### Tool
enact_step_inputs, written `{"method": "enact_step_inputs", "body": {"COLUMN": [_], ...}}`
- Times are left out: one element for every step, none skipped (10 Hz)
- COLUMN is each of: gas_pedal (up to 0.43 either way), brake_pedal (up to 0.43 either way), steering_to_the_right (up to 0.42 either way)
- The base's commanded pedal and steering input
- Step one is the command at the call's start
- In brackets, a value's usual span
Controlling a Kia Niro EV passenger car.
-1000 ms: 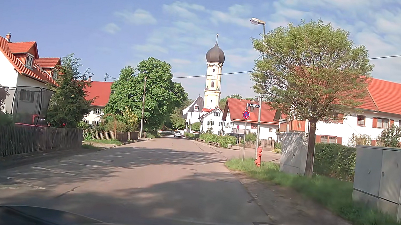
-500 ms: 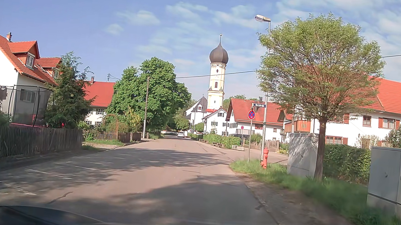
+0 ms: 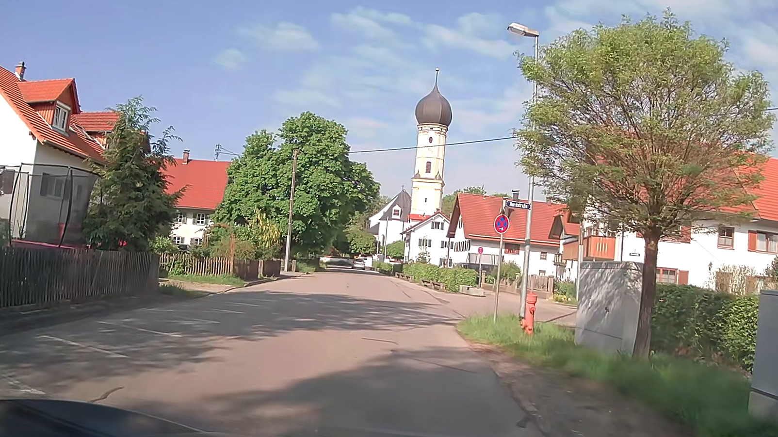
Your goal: Follow the waypoints while adhering to traffic rules and regulations
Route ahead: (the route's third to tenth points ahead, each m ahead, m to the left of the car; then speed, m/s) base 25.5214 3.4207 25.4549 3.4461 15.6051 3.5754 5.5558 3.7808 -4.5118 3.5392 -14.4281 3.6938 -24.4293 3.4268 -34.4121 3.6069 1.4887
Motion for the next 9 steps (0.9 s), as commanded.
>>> {"method": "enact_step_inputs", "body": {"gas_pedal": [0.059, 0.059, 0.059, 0.059, 0.067, 0.067, 0.067, 0.067, 0.067], "brake_pedal": [0.000, 0.000, 0.000, 0.000, 0.000, 0.000, 0.000, 0.000, 0.000], "steering_to_the_right": [-0.081, -0.081, -0.081, -0.081, -0.081, -0.079, -0.075, -0.070, -0.064]}}
